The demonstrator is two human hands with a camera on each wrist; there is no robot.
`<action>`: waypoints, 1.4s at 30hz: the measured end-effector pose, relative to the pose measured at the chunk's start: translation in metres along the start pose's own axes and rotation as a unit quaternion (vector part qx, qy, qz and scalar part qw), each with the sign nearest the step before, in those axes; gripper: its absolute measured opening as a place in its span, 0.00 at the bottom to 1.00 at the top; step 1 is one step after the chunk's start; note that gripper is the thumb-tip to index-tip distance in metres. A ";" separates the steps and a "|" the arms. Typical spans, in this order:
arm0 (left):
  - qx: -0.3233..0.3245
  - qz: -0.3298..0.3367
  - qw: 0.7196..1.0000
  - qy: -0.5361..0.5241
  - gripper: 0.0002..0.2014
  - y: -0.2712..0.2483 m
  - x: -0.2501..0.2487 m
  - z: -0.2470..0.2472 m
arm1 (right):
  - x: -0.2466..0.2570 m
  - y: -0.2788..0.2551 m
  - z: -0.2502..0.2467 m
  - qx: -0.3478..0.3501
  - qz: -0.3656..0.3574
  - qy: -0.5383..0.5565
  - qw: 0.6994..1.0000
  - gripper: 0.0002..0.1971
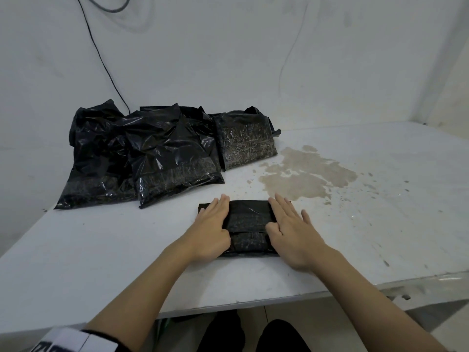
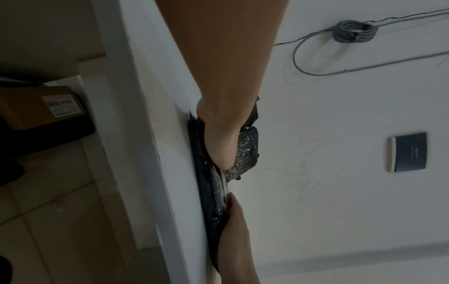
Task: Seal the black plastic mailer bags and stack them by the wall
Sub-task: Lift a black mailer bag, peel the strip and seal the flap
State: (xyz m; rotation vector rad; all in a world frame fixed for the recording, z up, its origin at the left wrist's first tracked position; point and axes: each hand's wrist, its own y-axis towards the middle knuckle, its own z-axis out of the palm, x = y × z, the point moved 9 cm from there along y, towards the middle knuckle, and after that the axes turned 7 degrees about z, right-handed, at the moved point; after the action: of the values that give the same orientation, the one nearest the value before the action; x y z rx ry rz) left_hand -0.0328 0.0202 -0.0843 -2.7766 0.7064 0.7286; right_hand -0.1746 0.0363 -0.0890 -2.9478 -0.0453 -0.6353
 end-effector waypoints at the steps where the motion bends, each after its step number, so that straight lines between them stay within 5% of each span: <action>1: -0.014 0.008 1.000 -0.014 0.37 -0.002 0.001 -0.001 | 0.000 0.000 0.000 0.004 -0.002 0.004 1.000 0.30; 5: -0.004 0.052 0.997 -0.058 0.32 -0.016 0.005 0.001 | -0.001 0.000 -0.001 0.008 -0.013 0.011 1.000 0.30; 12: 0.021 0.057 0.994 0.093 0.25 -0.020 -0.001 0.007 | -0.003 -0.003 -0.004 0.005 -0.027 -0.008 1.000 0.29; 23: 0.076 0.052 0.986 0.137 0.33 -0.009 -0.023 0.020 | -0.030 -0.017 -0.019 0.016 -0.017 -0.053 0.998 0.28; 27: 0.017 0.169 0.950 0.264 0.40 0.001 -0.058 0.013 | -0.029 -0.016 -0.018 0.011 -0.021 -0.046 0.999 0.28; 30: 0.072 0.266 0.938 0.211 0.40 0.004 -0.071 0.032 | -0.030 -0.014 -0.017 0.008 -0.020 -0.039 0.999 0.29; 36: 0.067 0.302 0.940 0.144 0.28 0.000 -0.062 0.035 | -0.032 -0.015 -0.017 0.005 -0.021 -0.006 1.000 0.28; 39: 0.059 0.322 0.927 0.184 0.32 -0.001 -0.064 0.039 | -0.036 -0.014 -0.018 -0.010 -0.005 -0.006 1.000 0.28; 42: 0.067 0.318 0.921 0.214 0.30 0.000 -0.062 0.042 | -0.044 -0.026 -0.030 -0.124 0.028 0.037 0.991 0.26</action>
State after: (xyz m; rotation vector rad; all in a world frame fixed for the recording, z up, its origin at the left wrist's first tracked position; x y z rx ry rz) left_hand -0.0979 0.0574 -0.0894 -2.5843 1.7157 0.1227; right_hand -0.2282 0.0578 -0.0765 -3.1458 0.1315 -0.7941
